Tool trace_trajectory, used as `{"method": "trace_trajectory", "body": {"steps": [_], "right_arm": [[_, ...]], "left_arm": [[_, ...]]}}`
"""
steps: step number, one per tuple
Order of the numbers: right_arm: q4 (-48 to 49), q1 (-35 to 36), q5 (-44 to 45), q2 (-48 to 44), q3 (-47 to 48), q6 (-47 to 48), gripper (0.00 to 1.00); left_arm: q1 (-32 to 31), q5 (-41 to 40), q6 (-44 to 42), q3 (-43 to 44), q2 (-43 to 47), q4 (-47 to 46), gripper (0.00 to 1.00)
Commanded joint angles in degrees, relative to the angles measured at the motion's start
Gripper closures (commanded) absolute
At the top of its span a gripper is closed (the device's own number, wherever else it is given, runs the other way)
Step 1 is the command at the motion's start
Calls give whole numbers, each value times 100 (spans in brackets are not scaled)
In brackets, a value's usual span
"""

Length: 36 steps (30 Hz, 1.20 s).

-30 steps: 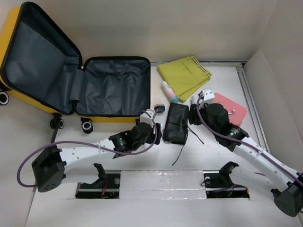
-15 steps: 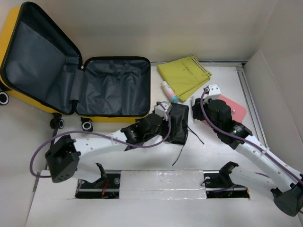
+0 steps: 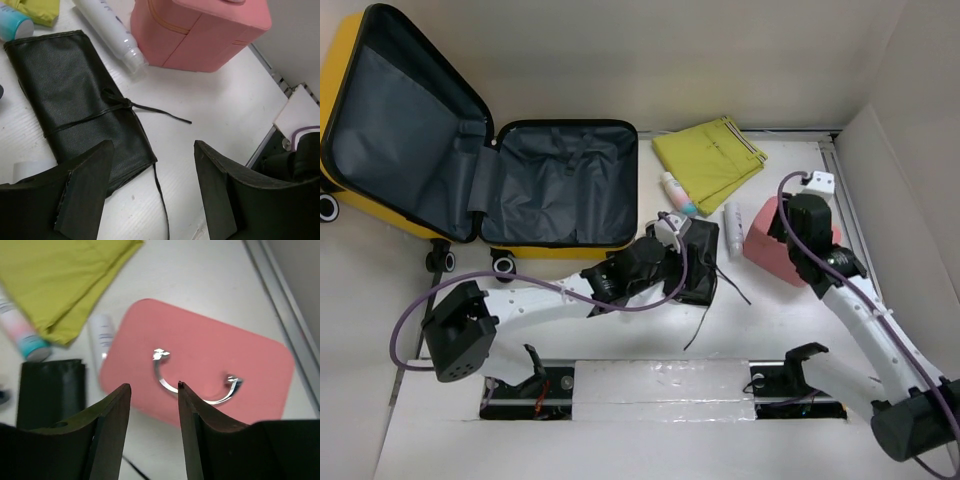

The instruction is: Pack the luggage

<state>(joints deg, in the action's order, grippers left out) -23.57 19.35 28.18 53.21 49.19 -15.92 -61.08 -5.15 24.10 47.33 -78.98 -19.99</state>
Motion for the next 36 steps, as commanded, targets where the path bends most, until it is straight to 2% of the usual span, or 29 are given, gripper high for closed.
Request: {"method": "trace_trajectory", "body": {"steps": [1,4,6,13,19,21,24,26,28,30,31,32,34,36], "right_arm": [[81,-808,-611,356,293,62,51],[221,-1415,-1129,462,293,334,50],[222,-1759,-1788,541,293,458,49],[11,-1883,-2220,918,477,608,47],[-121,-1883,-2660,1183,478,687,41],[-121,-1883,-2660,1183,382,687,42],[-226,-1883,-2660,1131,328,687,58],[-296,-1883,-2660,1130,328,625,82],[-367,-1883,-2712,1016,328,565,94],[-429,-1830,-2713,1016,328,564,94],[-516,-1830,-2713,955,328,564,89],[-517,-1830,-2713,902,328,564,76],[-517,-1777,-2713,902,328,564,61],[-517,-1725,-2713,989,398,564,58]], "left_arm": [[-27,190,-107,-101,216,-549,40],[-27,374,-107,-338,348,-751,40],[-27,374,-107,-548,453,-866,40],[-27,541,-221,-743,682,-1006,40],[-27,673,-221,-804,682,-1121,40],[-27,673,-221,-909,796,-1121,40],[-27,673,-221,-963,919,-1121,40],[-27,673,-221,-963,980,-1174,40],[-27,621,-221,-1033,1043,-1174,40],[-27,620,-221,-1147,1113,-1174,40],[-27,620,-221,-1147,1182,-1235,40],[-27,568,-221,-1199,1244,-1236,40],[-27,515,-221,-1200,1297,-1236,40],[-27,462,-221,-1200,1376,-1183,40]]}}
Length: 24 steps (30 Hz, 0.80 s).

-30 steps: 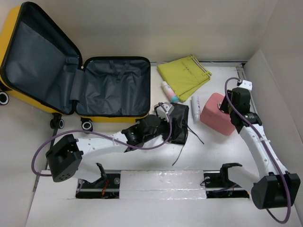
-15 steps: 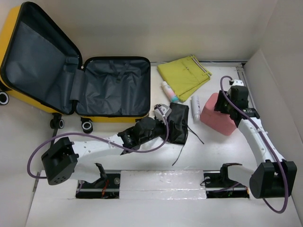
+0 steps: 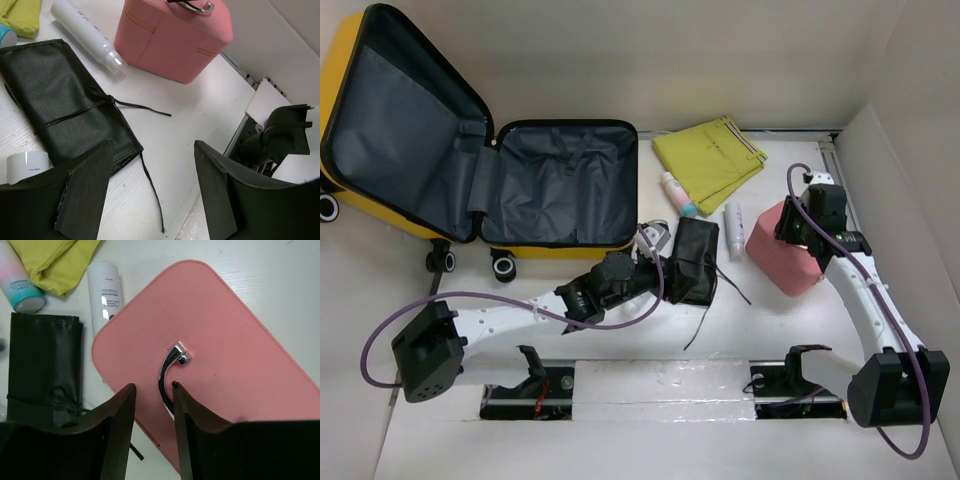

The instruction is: Pack the luggage

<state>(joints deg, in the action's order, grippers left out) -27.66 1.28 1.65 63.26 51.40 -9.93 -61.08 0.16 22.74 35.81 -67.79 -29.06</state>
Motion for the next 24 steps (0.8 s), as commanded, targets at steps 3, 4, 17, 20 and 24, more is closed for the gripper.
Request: {"method": "trace_trajectory", "body": {"steps": [3,4,17,20,24], "right_arm": [[-239,83,-60,185,300,-35,68],[-292,83,-120,265,301,-35,70],[-829,329,450,-8,230,-35,73],[-881,329,512,150,230,-35,77],[-767,329,433,589,291,-35,61]], "left_arm": [[26,-69,-86,-162,371,-276,40],[26,-121,-86,-162,372,-276,40],[193,-69,-86,-268,600,-276,40],[193,-69,-86,-268,652,-276,40],[193,-183,-86,-321,714,-214,40]]}}
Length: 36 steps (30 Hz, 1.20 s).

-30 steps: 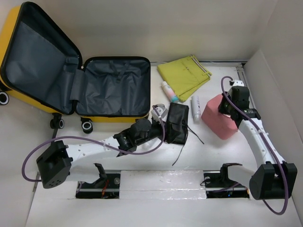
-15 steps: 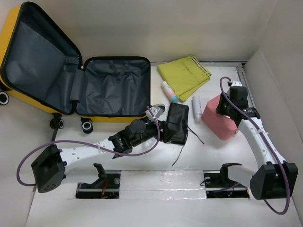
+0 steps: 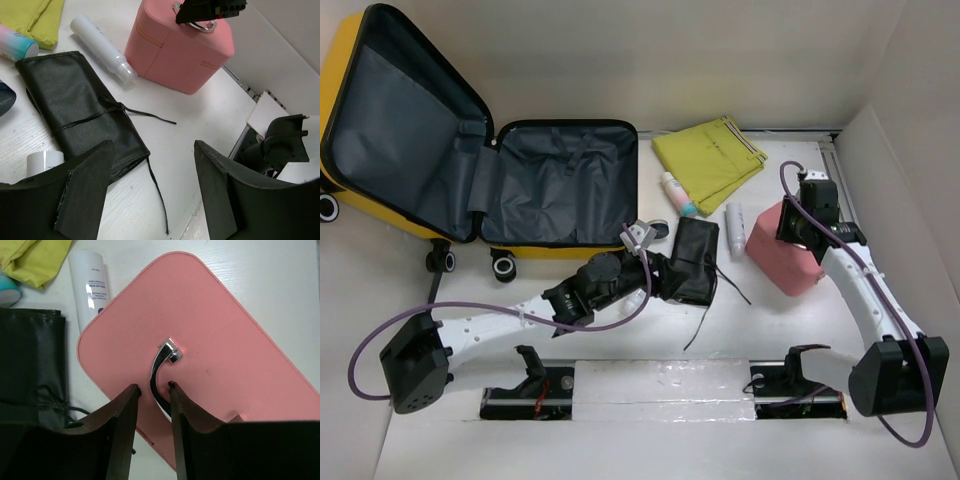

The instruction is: Pack the luggage

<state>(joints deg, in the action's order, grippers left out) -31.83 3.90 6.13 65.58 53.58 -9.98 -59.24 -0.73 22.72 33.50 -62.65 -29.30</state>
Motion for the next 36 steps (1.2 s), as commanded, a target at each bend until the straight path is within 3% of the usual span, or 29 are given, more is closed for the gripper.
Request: {"method": "trace_trajectory", "body": {"steps": [1,2,3,5,6,25,32,36], "right_arm": [[-350,67,-15,428,73,-31,63],[-280,67,-68,429,73,-31,71],[-219,67,-68,499,73,-31,86],[-165,67,-121,552,205,-31,99],[-165,6,-121,552,257,-31,100],[-271,-47,160,-1144,1804,-31,100],[122,136,-1191,-969,2411,-250,100],[738,1039,-1474,-486,2745,-513,100]], "left_arm": [[9,-146,-84,-89,201,-190,40],[9,-147,-84,-89,262,-190,40],[9,-147,-84,-89,262,-138,40],[9,-208,-84,-89,315,-137,40],[9,-260,-136,-141,315,-137,40],[9,-322,-75,-142,262,-269,42],[9,-909,284,42,657,-94,44],[9,-1454,469,43,1500,-23,44]]}}
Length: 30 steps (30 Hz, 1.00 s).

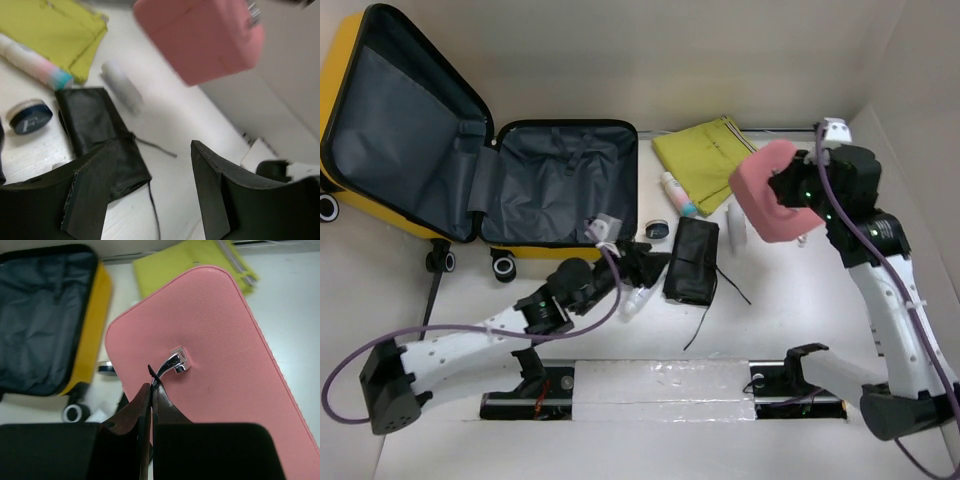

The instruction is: Pack the luggage

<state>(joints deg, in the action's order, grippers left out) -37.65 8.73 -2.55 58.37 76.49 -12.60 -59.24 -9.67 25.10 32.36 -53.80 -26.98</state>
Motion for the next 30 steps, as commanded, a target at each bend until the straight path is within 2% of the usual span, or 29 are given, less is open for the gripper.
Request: {"method": "trace_trajectory", "body": {"steps": [1,6,7,11,14,18,22,25,26,27,28,30], "right_arm": [[1495,733,-668,349,585,-313,100],[2305,1797,-668,1544,1376,-559,100],[2558,2155,-668,1737,1534,-559,100],[2946,2781,-720,2862,2648,-664,100],[3515,3124,-974,3785,3072,-884,100],[4265,3450,-1326,5015,3914,-1349,100],[4968,3706,-1065,6167,4705,-1719,100],[5634,3785,-740,6976,5086,-2394,100],[6263,3837,-678,7299,5139,-2927,100],[6270,3838,-677,7468,5139,-3193,100],[6792,3890,-512,7644,5252,-3422,100],[6885,3943,-458,8265,6059,-3905,100]], "left_arm": [[9,-640,284,157,999,-203,43],[9,-1360,285,157,1951,96,41],[9,-1745,285,157,2057,192,41],[9,-2537,408,393,2400,571,36],[9,-3038,592,447,2611,633,33],[9,-3287,593,359,3041,274,30],[9,-3444,338,358,3332,18,30],[9,-3524,223,665,3280,96,30],[9,-3628,171,719,3219,218,30],[9,-3629,170,719,3218,220,30],[9,-3699,170,719,3218,281,30],[9,-3814,170,771,3156,429,30]]}}
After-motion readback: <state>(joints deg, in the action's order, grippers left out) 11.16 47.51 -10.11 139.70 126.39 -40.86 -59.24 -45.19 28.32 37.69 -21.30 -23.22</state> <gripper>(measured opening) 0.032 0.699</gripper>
